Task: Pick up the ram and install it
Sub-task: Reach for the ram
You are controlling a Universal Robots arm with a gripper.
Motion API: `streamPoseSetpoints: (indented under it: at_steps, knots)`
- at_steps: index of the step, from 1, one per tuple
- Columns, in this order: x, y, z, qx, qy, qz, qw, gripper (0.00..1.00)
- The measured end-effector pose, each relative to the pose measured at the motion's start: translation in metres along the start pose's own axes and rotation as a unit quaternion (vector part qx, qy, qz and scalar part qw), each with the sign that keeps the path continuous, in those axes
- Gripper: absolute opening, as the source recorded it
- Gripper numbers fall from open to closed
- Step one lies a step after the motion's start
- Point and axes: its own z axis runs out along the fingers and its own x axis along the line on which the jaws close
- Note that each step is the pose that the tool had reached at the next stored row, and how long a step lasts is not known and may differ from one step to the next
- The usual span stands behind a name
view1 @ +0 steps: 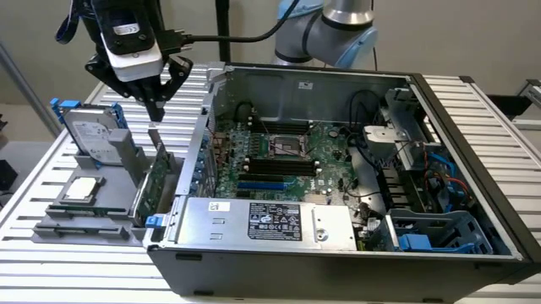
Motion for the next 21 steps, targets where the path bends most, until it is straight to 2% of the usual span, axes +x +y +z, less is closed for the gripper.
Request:
streamPoseSetpoints:
  at_steps: [21]
  knots:
    - [0.09, -0.0202, 0.0121, 0.0038, -0.0002, 0.0, 1.0, 0.0]
